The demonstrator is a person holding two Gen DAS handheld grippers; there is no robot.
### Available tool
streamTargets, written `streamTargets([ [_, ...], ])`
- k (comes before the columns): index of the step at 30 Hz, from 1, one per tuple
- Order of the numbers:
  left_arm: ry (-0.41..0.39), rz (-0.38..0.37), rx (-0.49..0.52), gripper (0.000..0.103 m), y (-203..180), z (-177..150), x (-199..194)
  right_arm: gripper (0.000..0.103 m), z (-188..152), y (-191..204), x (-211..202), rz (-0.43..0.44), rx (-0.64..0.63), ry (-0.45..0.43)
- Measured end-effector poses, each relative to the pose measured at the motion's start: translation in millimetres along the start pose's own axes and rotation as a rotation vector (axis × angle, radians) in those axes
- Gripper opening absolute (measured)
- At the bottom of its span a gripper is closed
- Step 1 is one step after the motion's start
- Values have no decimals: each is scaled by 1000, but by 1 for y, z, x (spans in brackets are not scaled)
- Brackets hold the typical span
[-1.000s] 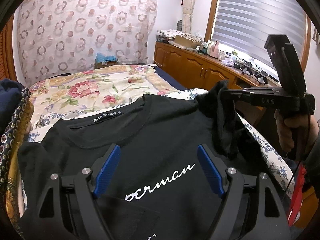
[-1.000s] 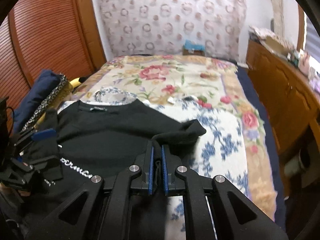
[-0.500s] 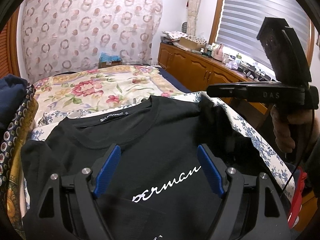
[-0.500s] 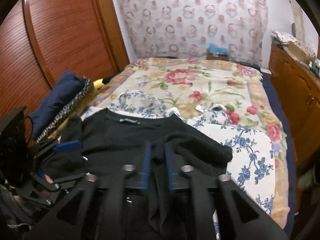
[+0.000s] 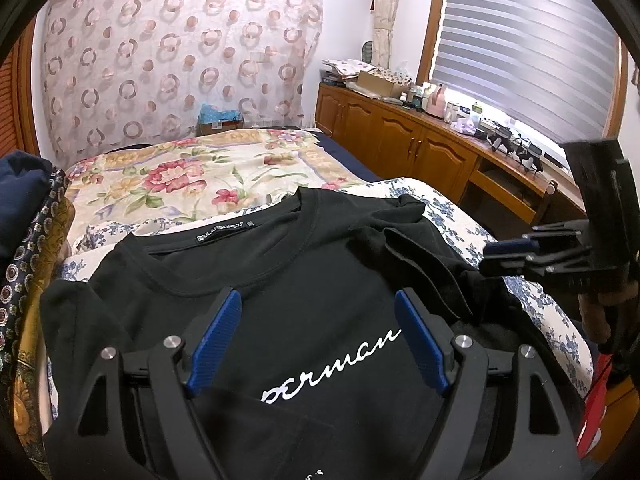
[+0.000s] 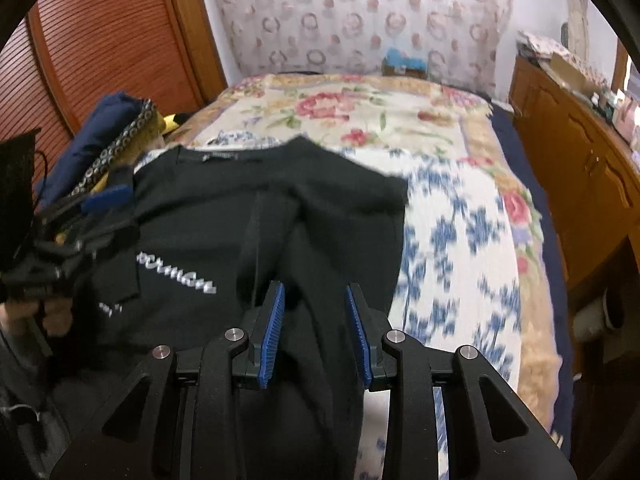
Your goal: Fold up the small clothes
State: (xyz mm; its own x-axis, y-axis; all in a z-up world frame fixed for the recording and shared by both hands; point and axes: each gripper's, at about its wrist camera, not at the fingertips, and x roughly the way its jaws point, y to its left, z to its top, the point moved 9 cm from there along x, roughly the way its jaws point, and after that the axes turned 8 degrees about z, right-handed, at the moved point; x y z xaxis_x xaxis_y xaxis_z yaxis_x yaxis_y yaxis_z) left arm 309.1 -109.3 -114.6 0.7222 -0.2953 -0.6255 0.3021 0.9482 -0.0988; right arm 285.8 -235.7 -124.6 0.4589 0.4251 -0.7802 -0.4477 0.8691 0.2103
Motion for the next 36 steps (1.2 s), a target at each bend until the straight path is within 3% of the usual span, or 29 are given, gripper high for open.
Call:
streamTargets([
  [8,24,-56,57,80,-24,-4,4,31,-37,-17,-22,-43,56,-23],
  [11,61,-115,59,79,-42,-6,6,31,-55,-18,-24,-43,62,-14],
  [15,103,-125,104,70,-63,-10,12,30,-74,-28,-19,-33,90,9],
  [19,169,-160,121,56,-85,-13,24,31,-76,-25,-22,4,86,-24],
  [23,222,-191,115,54,-104,-12,39,31,-75,-20,-24,18,58,-38],
  [27,274,-202,102,53,-116,-17,56,31,-81,-24,-21,-20,26,-18],
  [29,282,-203,101,39,-119,-18,60,31,-83,-28,-22,-33,20,-19],
  [31,276,-182,106,6,-118,-18,61,31,-85,-32,-25,-40,20,-24],
  [36,225,-191,80,2,-103,-5,34,30,-88,-39,-27,-60,-4,-28],
])
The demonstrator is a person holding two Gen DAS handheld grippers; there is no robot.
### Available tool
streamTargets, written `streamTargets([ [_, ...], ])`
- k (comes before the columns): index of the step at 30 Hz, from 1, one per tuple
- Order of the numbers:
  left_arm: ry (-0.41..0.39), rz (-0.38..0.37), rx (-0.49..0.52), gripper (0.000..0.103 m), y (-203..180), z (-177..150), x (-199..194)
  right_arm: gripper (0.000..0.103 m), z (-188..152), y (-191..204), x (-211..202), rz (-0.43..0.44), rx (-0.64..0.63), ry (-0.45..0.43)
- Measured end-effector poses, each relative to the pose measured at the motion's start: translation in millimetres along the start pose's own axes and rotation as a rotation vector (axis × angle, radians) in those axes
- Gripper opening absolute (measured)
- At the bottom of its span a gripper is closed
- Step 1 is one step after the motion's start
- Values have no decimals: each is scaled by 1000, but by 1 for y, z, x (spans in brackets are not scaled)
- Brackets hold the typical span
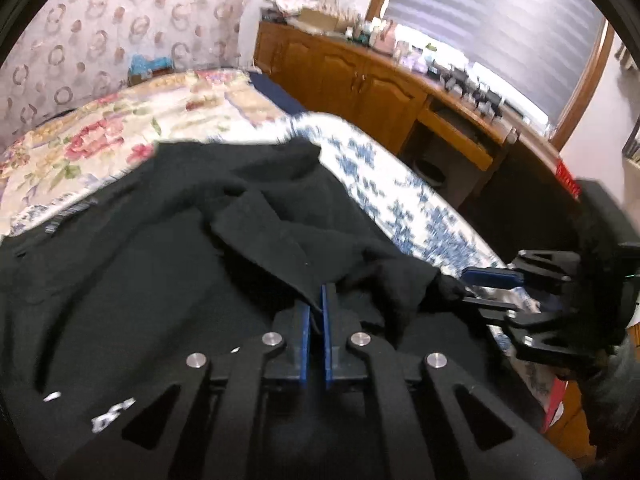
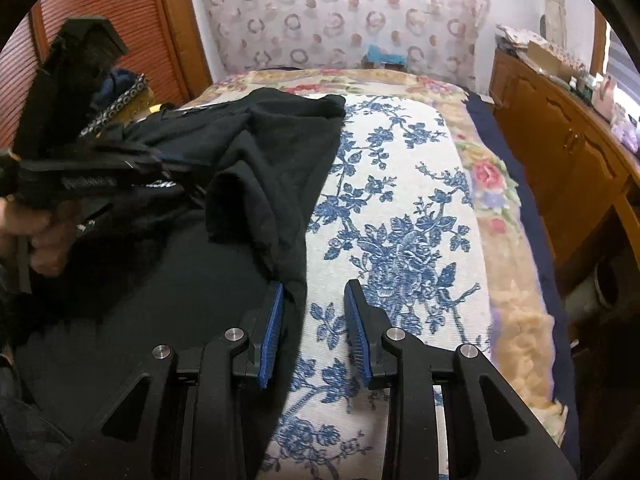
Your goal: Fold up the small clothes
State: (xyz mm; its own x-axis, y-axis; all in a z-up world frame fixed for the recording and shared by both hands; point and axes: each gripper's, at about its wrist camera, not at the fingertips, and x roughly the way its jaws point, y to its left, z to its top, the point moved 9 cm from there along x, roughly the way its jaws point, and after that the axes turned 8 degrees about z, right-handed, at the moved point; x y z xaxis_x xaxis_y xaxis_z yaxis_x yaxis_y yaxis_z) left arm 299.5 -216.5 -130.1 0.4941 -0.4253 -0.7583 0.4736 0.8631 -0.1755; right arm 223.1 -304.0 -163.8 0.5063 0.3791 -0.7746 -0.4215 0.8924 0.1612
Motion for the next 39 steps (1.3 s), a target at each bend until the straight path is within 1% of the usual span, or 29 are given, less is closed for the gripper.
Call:
streamTargets([
  [1,-18,1,-4,1,4,1,-11,30,-1,-2,-1,-17,-10,3],
  [4,-44,10,-7,1,16,-3,-37,30,-3,-9,-4,-20,-5,9],
  [6,-48,36,-14,2,23,-6,-42,30,-5,-14,-7,-28,-1,11],
  [8,-35,34,-13,4,26,-13,-45,30,-6,-18,-8,-37,5,14],
  [9,-29,43,-13,7,29,-16,-45,30,-7,-19,-10,-32,10,13],
  [12,-35,106,0,15,39,-24,-48,30,-5,-20,-14,-31,16,0],
  [13,-35,113,-2,20,40,-25,-48,30,-4,-19,-15,-31,16,-4],
  [15,-38,120,-7,25,46,-29,-51,30,0,-17,-16,-33,13,-10],
  [17,-48,129,-17,27,54,-33,-58,30,7,-13,-16,-27,3,-19],
  [19,-60,161,-20,41,69,-40,-68,32,14,-8,-15,-21,-11,-28],
  [21,-63,190,-24,44,82,-44,-75,32,23,-5,-12,-11,-22,-37],
  [24,-67,245,-51,57,113,-50,-88,32,36,-2,-6,-5,-33,-51],
  [26,-66,287,-72,58,133,-54,-96,32,45,-1,1,-4,-46,-53],
  [27,-65,322,-83,58,147,-55,-101,32,48,0,4,-2,-52,-53],
  [30,-61,379,-124,58,177,-57,-108,32,61,2,19,8,-75,-46],
  [33,-48,432,-146,58,201,-58,-107,32,71,4,33,13,-101,-31],
  [36,-22,481,-157,57,220,-59,-98,32,83,5,48,18,-124,-16],
  [39,1,475,-148,46,228,-61,-85,32,94,5,63,26,-136,-1],
])
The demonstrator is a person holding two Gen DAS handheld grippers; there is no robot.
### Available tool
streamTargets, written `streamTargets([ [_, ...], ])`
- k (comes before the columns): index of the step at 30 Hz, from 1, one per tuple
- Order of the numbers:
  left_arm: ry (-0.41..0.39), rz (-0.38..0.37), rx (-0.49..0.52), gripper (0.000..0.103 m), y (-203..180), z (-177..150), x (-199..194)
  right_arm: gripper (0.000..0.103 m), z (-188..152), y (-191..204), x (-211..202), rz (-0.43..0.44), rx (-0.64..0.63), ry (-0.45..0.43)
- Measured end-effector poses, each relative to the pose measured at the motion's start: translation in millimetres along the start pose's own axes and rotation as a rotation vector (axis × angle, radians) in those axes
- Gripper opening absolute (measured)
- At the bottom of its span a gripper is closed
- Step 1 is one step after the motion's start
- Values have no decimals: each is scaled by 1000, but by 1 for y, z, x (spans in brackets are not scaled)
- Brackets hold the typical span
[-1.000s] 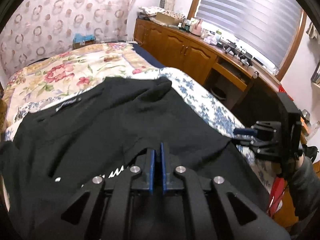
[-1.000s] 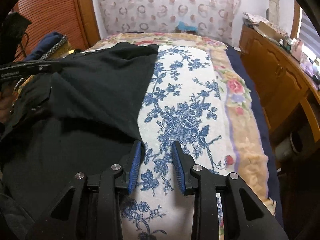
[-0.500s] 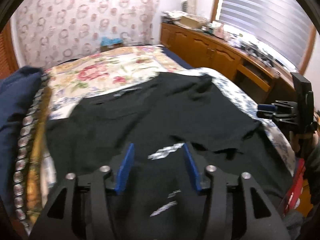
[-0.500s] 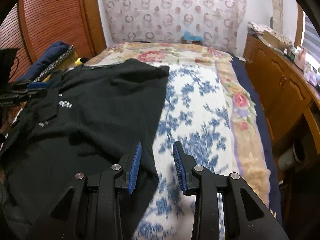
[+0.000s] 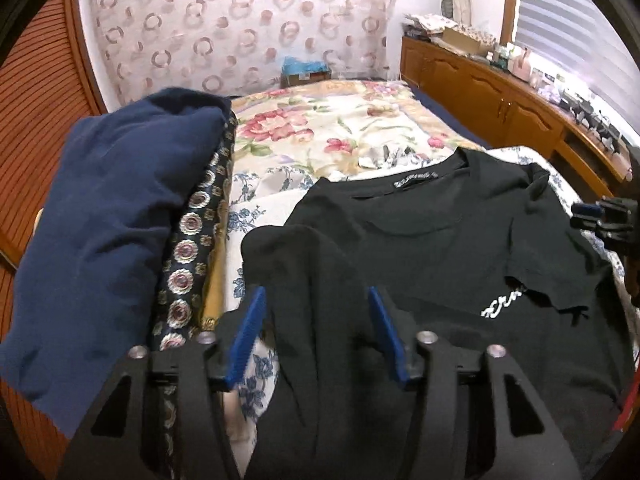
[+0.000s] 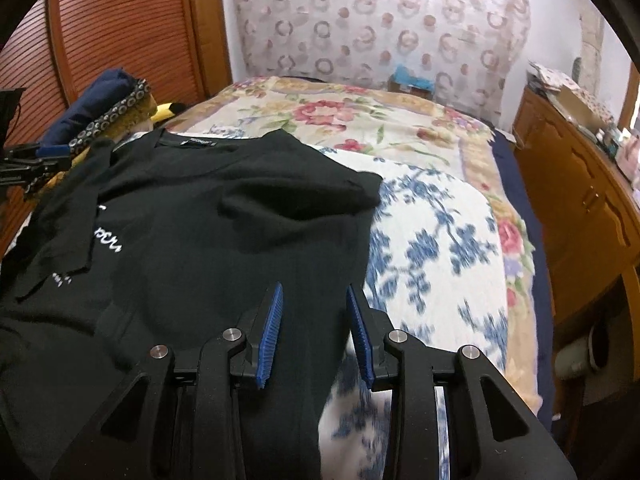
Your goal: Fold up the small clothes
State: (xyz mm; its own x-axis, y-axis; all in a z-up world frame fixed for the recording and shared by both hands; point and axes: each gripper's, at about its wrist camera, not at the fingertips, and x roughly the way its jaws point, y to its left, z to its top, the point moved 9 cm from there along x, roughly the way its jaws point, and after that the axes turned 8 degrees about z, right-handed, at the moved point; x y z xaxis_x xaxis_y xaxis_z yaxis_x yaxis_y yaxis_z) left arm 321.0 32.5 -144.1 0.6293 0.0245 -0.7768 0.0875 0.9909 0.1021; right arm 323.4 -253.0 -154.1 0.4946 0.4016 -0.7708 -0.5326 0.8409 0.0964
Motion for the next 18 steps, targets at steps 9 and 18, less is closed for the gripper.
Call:
streamTargets([
  [9,72,16,0,37,-3,12,38,32,17,-19,28,-1,31,22],
  [18,132,31,3,37,-7,10,62,39,19,-26,34,0,43,13],
])
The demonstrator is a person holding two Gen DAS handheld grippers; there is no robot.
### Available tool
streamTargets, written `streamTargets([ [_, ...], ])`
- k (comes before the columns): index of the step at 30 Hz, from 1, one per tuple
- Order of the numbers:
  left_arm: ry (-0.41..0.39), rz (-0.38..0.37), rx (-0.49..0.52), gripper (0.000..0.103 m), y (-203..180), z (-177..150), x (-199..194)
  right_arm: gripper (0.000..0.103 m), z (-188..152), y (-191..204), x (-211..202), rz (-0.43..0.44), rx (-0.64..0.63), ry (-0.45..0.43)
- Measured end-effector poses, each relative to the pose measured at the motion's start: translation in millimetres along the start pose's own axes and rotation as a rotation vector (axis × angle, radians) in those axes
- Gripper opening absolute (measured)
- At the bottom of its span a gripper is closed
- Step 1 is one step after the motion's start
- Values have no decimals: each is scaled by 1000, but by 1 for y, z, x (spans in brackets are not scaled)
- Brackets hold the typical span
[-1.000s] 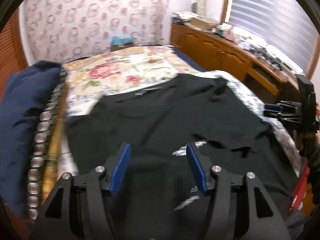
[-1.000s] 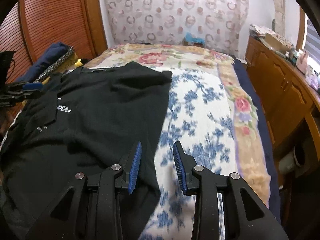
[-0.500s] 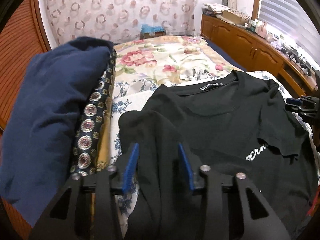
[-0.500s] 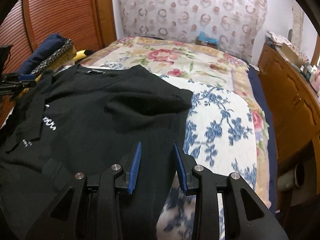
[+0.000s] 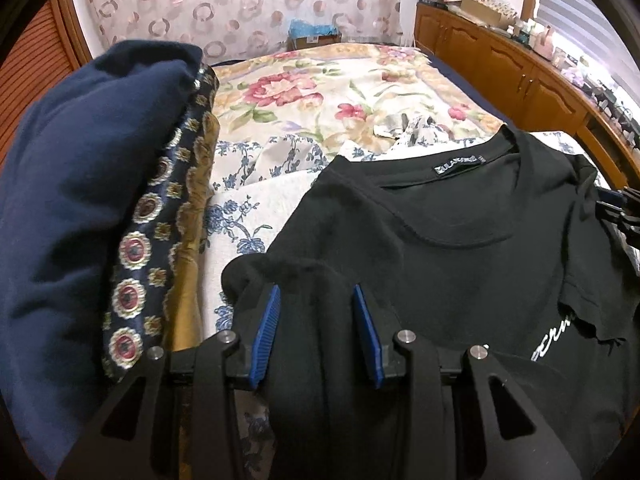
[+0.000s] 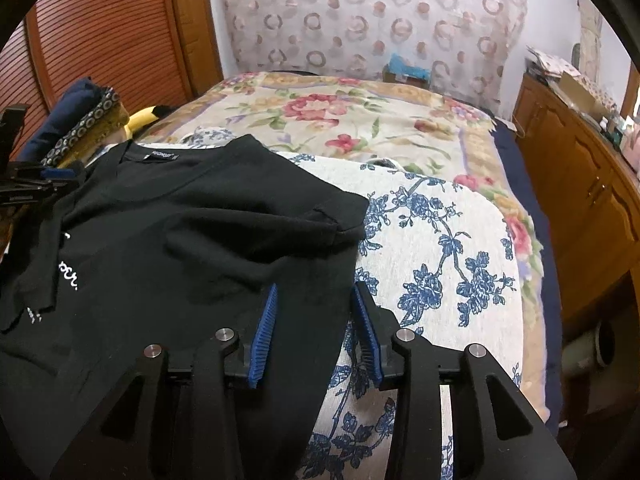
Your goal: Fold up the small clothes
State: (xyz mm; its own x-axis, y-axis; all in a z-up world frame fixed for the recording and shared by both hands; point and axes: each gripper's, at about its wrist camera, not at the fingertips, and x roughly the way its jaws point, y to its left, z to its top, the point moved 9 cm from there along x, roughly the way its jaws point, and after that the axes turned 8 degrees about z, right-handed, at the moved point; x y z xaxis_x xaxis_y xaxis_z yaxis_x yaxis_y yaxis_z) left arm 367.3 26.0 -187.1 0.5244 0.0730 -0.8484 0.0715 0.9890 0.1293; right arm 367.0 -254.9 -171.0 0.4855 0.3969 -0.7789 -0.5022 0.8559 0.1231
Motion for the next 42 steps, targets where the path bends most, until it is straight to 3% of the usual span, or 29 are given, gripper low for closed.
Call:
streamTargets([
  [6,-12,-2,-5,35,-1,2,1,48,1,4,2,7,-17,1],
  [8,-25,0,5,20,-3,2,-1,50,0,7,4,3,-26,4],
  [9,-30,17,2,6,-2,2,-2,50,0,7,4,4,-26,5],
  [11,-47,0,-14,3,1,4,-9,51,0,9,5,7,-23,4],
  [18,-191,27,-57,3,28,26,-62,51,0,10,5,7,-24,4],
  [33,-291,42,-73,2,53,46,-100,52,2,5,6,1,-18,11],
  [42,-342,42,-82,2,63,53,-119,52,27,-21,15,14,60,13],
])
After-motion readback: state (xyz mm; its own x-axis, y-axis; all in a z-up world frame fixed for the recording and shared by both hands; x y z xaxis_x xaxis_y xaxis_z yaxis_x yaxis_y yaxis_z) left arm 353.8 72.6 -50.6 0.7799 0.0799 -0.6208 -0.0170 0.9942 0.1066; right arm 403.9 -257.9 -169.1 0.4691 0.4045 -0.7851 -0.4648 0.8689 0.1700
